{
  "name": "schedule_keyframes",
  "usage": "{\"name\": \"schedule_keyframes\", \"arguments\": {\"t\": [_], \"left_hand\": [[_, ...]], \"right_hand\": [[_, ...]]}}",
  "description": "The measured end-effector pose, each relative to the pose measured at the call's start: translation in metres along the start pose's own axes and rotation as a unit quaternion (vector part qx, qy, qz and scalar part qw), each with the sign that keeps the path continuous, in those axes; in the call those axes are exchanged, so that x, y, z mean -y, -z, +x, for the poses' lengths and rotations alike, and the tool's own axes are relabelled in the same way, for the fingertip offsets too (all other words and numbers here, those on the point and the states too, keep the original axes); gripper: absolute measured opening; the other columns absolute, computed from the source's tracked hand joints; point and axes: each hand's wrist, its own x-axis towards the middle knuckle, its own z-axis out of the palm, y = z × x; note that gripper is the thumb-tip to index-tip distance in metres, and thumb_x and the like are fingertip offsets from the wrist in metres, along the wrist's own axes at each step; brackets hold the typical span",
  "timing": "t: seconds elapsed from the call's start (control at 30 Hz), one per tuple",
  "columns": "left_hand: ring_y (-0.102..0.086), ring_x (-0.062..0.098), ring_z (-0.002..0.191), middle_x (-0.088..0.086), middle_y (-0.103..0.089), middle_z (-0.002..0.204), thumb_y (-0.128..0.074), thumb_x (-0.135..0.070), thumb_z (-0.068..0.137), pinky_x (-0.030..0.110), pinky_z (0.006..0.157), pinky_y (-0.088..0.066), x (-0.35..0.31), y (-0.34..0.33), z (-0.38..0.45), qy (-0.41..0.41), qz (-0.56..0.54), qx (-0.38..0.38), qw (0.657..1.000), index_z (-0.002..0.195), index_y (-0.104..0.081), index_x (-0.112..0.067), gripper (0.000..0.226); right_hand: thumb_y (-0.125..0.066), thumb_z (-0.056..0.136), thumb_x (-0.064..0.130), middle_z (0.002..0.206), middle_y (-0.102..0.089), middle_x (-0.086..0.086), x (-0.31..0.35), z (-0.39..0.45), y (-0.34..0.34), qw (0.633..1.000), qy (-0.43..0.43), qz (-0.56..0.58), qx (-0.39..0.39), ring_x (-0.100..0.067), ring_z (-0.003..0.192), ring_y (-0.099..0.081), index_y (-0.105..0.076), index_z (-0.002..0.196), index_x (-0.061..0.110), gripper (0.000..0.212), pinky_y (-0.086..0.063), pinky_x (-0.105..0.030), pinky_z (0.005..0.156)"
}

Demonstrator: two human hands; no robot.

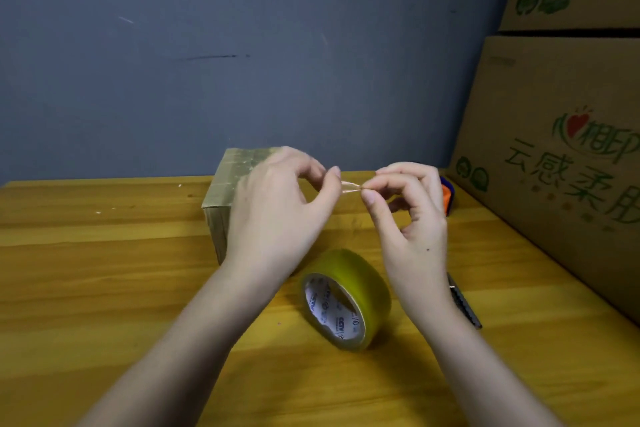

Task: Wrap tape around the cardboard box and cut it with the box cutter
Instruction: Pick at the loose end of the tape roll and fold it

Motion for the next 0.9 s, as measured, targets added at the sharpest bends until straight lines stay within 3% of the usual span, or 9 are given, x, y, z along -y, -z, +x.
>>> {"name": "schedule_keyframes", "arguments": {"t": [0.07,0.17,0.23,0.3,0.6,0.73,0.9], "left_hand": [[-0.061,0.011,0.082,-0.007,-0.065,0.082,-0.053,-0.035,0.085,0.035,0.074,-0.048,0.002,0.006,0.002,-0.031,0.021,-0.048,0.998,0.064,-0.049,-0.023,0.024],[-0.061,0.014,0.085,-0.003,-0.064,0.084,-0.056,-0.020,0.087,0.038,0.077,-0.048,-0.002,0.012,0.004,-0.092,-0.094,-0.066,0.989,0.072,-0.055,-0.016,0.015],[-0.060,0.015,0.089,-0.002,-0.063,0.089,-0.058,-0.021,0.086,0.038,0.080,-0.046,-0.007,0.009,-0.001,-0.167,-0.039,-0.049,0.984,0.082,-0.064,-0.015,0.010],[-0.059,0.013,0.093,-0.005,-0.062,0.095,-0.058,-0.032,0.087,0.034,0.084,-0.041,-0.007,0.003,-0.005,-0.191,0.037,-0.012,0.981,0.091,-0.069,-0.021,0.016],[-0.058,0.011,0.092,-0.010,-0.060,0.094,-0.057,-0.042,0.086,0.034,0.088,-0.039,0.002,-0.006,-0.005,-0.159,0.067,0.026,0.985,0.089,-0.070,-0.029,0.018],[-0.059,0.007,0.088,-0.013,-0.061,0.085,-0.058,-0.046,0.078,0.045,0.087,-0.046,0.006,-0.007,0.000,-0.103,-0.025,0.057,0.993,0.077,-0.069,-0.035,0.016],[-0.063,0.005,0.082,-0.014,-0.065,0.081,-0.062,-0.056,0.068,0.039,0.082,-0.050,0.014,-0.011,0.005,-0.027,-0.114,0.060,0.991,0.061,-0.065,-0.032,0.025]], "right_hand": [[-0.062,0.088,0.009,0.098,-0.052,0.002,-0.001,0.001,0.002,1.000,-0.007,0.004,-0.003,-0.004,0.094,-0.053,-0.063,0.087,0.017,0.009,-0.043,-0.013,0.076],[-0.062,0.088,0.010,0.097,-0.053,0.005,-0.002,0.004,0.005,1.000,-0.006,-0.006,0.005,-0.005,0.094,-0.053,-0.063,0.087,0.018,0.008,-0.044,-0.015,0.076],[-0.062,0.088,0.010,0.097,-0.053,0.003,0.000,0.003,0.005,1.000,0.002,-0.005,0.014,-0.007,0.093,-0.053,-0.064,0.088,0.016,0.006,-0.046,-0.018,0.076],[-0.062,0.088,0.010,0.097,-0.053,0.000,0.001,0.003,0.005,1.000,0.009,-0.003,0.017,-0.007,0.092,-0.053,-0.064,0.088,0.014,0.005,-0.046,-0.019,0.075],[-0.064,0.087,0.010,0.095,-0.054,0.003,-0.001,0.005,0.009,1.000,0.010,-0.001,0.013,-0.008,0.090,-0.055,-0.064,0.087,0.017,0.007,-0.047,-0.022,0.073],[-0.064,0.087,0.014,0.091,-0.061,0.007,-0.002,0.005,0.010,0.999,0.023,-0.009,0.021,-0.012,0.090,-0.058,-0.065,0.087,0.017,0.004,-0.049,-0.031,0.074],[-0.060,0.087,0.027,0.088,-0.062,0.019,-0.002,0.004,0.011,0.999,0.005,-0.019,0.028,-0.012,0.090,-0.058,-0.064,0.089,0.027,0.005,-0.050,-0.029,0.077]]}}
